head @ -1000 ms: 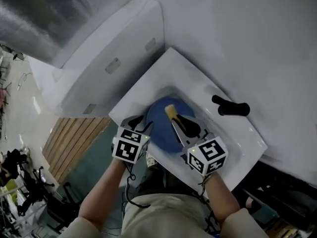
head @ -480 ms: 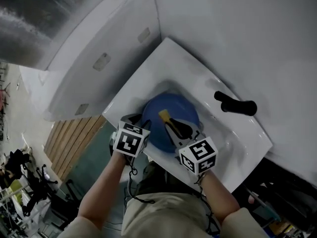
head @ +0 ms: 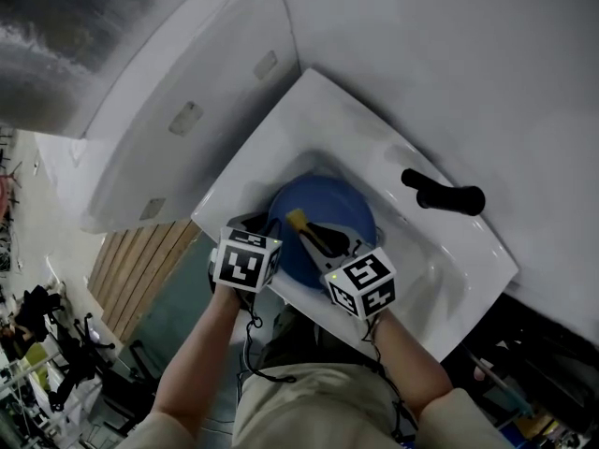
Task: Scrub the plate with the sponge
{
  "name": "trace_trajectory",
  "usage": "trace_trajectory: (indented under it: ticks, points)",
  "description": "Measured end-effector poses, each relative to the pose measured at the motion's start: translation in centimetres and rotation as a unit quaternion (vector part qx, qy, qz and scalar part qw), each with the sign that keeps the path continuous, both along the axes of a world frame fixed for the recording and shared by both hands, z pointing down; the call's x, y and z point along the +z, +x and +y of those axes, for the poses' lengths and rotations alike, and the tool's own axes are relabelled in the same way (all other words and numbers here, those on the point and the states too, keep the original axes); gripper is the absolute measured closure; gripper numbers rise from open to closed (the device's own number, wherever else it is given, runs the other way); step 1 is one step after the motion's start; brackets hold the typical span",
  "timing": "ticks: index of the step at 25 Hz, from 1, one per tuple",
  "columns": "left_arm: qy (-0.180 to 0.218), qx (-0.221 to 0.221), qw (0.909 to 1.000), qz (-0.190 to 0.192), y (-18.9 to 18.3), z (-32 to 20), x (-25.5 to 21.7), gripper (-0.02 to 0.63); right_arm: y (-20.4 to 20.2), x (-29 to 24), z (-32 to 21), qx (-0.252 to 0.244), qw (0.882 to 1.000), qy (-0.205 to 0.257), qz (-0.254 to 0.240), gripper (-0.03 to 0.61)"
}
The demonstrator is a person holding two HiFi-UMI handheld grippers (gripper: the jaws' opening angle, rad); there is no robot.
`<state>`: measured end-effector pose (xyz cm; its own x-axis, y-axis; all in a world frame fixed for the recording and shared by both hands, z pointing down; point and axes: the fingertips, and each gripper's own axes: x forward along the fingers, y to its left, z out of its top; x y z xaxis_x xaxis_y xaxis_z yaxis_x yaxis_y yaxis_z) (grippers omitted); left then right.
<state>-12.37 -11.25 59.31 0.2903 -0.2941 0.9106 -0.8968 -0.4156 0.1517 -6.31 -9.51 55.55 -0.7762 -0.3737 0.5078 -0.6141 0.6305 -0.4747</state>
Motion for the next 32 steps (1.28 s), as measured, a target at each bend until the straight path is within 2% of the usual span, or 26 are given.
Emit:
trace_trajectory:
  ticks: [5,8,11,17,23,28,32]
  points:
    - [-0.008,-0.021,0.9991,0.036,0.8,0.2,-0.3,0.552,-1.5,2.1,-0.7,-0.047,0.999,-0.019,0.009,0.508]
    - [0.001,-0.02,0.9994,0.029,0.9,0.2,-0.3,0.558,-2.2,3.7,-0.8,-0.08,0.996,-0.021,0.035,0.508]
    - [0.007,-0.018,0.9996,0.022,0.8,0.2,-0.3,0.557,-2.0,5.1,-1.4,-0.076,0.996,-0.014,0.05,0.508]
    - [0.016,-0.026,0.9993,0.023,0.1,-0.3,-0.4,0.563,1.2,8.5,-3.9,-0.034,0.992,-0.001,0.124,0.508]
    - [0.027,-0.011,0.9996,-0.001,-0.6,-1.1,-0.4,0.577,5.2,11.0,-2.4,-0.08,0.973,-0.024,0.213,0.509]
    - [0.036,0.0,0.9993,-0.012,-0.4,-1.4,-0.3,0.583,8.2,11.2,0.8,-0.098,0.963,-0.039,0.248,0.508]
    - [0.043,0.0,0.999,-0.01,-0.3,-1.5,-0.4,0.586,9.1,9.0,4.3,-0.111,0.963,-0.051,0.24,0.508]
